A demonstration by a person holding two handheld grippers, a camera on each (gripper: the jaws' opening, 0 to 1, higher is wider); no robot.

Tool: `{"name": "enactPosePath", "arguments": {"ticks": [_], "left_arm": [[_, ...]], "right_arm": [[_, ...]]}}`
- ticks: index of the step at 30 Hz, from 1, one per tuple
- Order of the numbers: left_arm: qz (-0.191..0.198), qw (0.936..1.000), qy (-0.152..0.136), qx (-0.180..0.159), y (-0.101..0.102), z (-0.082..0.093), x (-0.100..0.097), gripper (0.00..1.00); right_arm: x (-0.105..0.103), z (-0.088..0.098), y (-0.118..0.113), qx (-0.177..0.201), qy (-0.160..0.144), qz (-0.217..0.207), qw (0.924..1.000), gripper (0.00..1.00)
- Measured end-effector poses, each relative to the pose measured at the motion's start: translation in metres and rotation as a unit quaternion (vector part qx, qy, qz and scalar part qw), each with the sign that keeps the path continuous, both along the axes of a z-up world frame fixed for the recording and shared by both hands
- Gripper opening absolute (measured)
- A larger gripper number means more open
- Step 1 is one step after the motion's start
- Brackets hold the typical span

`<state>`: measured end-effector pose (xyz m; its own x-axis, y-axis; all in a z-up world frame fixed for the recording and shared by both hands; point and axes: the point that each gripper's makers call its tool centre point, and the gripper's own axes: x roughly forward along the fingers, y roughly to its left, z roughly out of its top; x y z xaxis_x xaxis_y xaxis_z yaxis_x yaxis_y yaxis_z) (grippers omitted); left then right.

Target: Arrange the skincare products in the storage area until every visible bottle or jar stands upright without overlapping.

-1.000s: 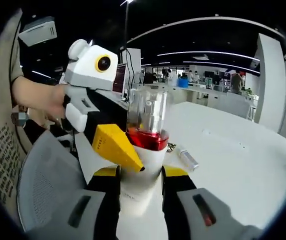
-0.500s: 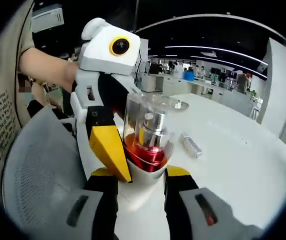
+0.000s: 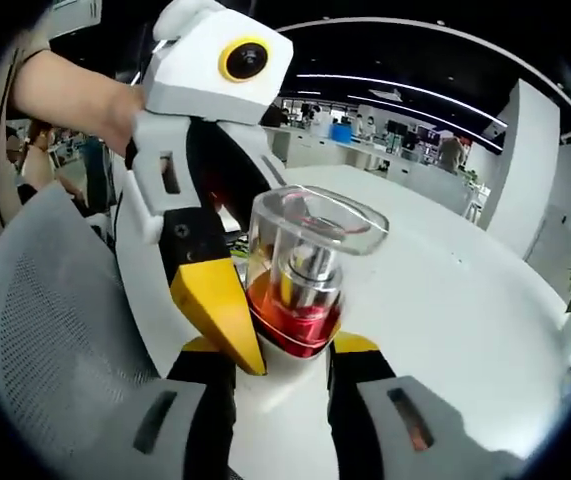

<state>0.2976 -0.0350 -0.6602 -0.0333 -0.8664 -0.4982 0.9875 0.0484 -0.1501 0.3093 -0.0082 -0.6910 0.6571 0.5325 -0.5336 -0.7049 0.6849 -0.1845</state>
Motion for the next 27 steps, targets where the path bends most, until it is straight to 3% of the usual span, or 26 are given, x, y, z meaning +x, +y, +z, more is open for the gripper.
{"name": "enactPosePath", "arguments": {"ticks": [14, 22, 27], "left_arm": [[-0.02, 0.9997, -0.002, 0.014, -0.007, -0.015, 0.0, 0.25], [-0.016, 0.9998, -0.009, 0.009, -0.009, -0.013, 0.012, 0.25], [-0.018, 0.9997, -0.015, 0.007, -0.009, -0.013, 0.017, 0.25]], "right_arm": [[0.002, -0.017, -0.01, -0.035, 0.027, -0.028, 0.9986, 0.34], [0.012, -0.018, -0.015, -0.012, 0.042, -0.083, 0.9956, 0.32], [0.017, -0.019, -0.016, -0.001, 0.039, -0.094, 0.9949, 0.32]]}}
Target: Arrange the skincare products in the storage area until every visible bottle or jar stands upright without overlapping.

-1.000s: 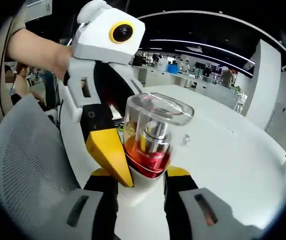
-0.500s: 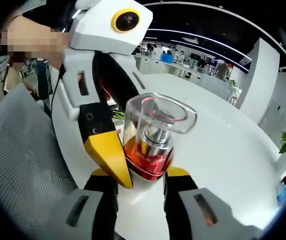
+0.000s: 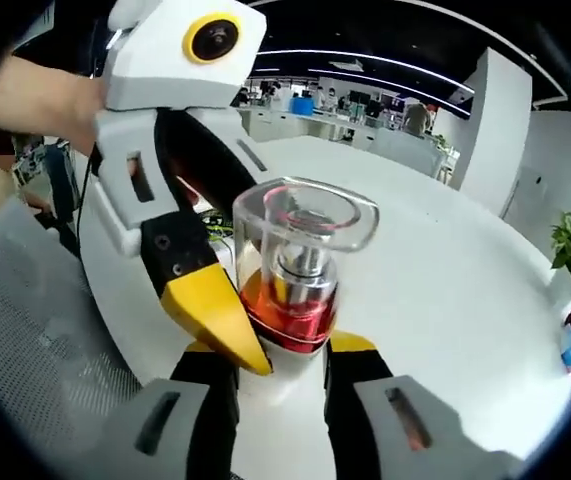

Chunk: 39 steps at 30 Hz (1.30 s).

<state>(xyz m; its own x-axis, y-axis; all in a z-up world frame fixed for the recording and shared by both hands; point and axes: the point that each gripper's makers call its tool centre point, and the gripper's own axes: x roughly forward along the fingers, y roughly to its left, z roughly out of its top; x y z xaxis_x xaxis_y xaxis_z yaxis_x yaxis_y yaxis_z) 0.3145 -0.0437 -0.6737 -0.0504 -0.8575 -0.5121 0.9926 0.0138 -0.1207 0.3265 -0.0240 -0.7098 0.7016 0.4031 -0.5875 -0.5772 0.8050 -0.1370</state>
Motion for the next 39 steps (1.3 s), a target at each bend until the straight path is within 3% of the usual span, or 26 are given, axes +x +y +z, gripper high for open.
{"name": "enactPosePath", "arguments": {"ticks": [15, 29, 39], "left_arm": [[-0.003, 1.0, -0.003, -0.005, -0.009, 0.0, 0.031, 0.26], [-0.007, 0.9998, 0.018, 0.005, -0.02, -0.003, 0.073, 0.26], [0.002, 0.9998, 0.019, 0.008, -0.025, -0.005, 0.099, 0.26]], "right_arm": [[0.031, -0.001, -0.01, 0.026, 0.002, -0.039, 0.9989, 0.31], [0.07, -0.001, -0.021, 0.065, 0.009, -0.073, 0.9951, 0.31], [0.094, -0.001, -0.024, 0.075, 0.006, -0.072, 0.9945, 0.31]]}}
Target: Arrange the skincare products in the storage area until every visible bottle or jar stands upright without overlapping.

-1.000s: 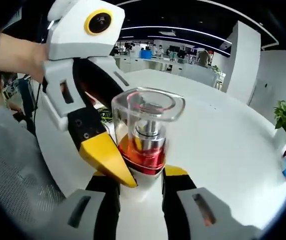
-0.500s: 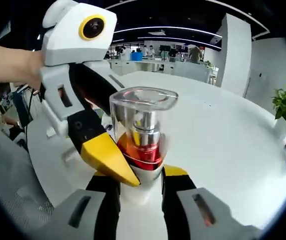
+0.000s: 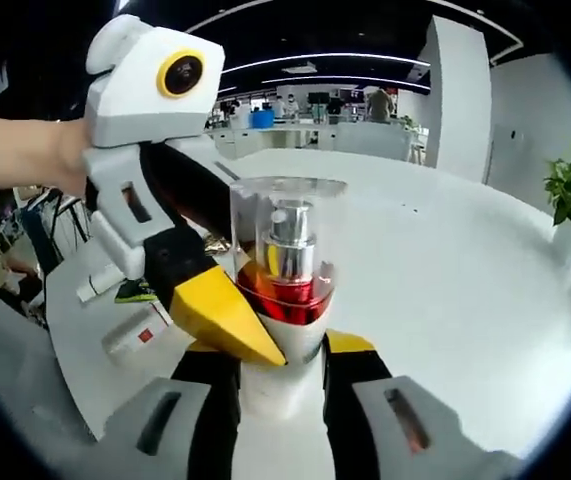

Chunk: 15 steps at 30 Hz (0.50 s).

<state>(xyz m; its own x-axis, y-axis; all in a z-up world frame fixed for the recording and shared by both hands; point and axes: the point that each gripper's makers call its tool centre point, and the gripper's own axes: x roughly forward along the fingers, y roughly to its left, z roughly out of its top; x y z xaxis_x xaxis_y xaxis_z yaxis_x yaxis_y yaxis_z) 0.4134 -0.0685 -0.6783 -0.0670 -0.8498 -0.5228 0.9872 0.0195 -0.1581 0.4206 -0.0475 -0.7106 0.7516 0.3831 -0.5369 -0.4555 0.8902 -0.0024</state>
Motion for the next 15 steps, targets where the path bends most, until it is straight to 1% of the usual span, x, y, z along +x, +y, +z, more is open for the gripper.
{"name": "enactPosePath", "arguments": {"ticks": [2, 6, 13, 15], "left_arm": [[-0.004, 0.9999, -0.011, 0.0, 0.0, 0.001, 0.001, 0.26], [-0.006, 0.9998, -0.021, -0.003, -0.002, 0.001, 0.005, 0.26], [-0.011, 0.998, -0.062, 0.005, -0.005, 0.002, 0.019, 0.26], [-0.011, 0.9981, -0.06, 0.008, -0.004, 0.002, 0.024, 0.26]], "right_arm": [[0.003, 0.0, -0.001, -0.008, -0.009, 0.004, 0.9999, 0.31], [0.009, 0.0, -0.004, -0.01, -0.022, 0.008, 0.9997, 0.31], [0.028, 0.0, -0.006, -0.032, -0.054, 0.016, 0.9979, 0.31], [0.031, 0.0, -0.005, -0.027, -0.055, 0.013, 0.998, 0.31]]}}
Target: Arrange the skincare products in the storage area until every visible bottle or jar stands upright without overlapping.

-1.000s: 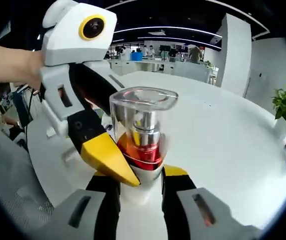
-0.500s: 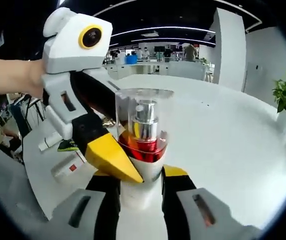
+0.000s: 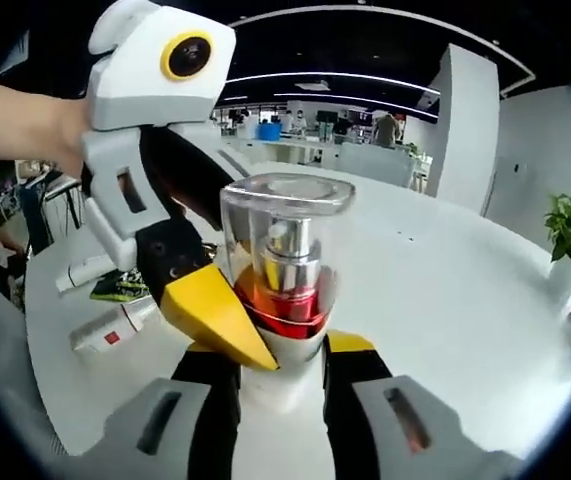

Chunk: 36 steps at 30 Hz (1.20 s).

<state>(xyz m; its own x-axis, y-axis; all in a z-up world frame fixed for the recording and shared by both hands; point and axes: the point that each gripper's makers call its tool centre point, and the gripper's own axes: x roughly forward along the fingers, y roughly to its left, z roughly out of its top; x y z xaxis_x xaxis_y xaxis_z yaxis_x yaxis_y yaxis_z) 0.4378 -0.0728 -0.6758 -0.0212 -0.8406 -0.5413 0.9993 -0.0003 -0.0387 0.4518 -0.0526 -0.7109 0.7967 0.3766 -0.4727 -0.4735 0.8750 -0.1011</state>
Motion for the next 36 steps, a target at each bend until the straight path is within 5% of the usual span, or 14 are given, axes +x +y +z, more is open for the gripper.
{"name": "enactPosePath", "arguments": {"ticks": [27, 36], "left_arm": [[0.014, 0.9998, 0.016, -0.002, 0.003, -0.004, 0.011, 0.26], [0.062, 0.9976, 0.029, -0.005, 0.015, -0.002, 0.014, 0.33]], "right_arm": [[0.009, 0.001, 0.002, 0.0, -0.001, 0.002, 1.0, 0.32], [-0.005, -0.002, 0.005, 0.007, 0.018, 0.013, 0.9997, 0.47]]}}
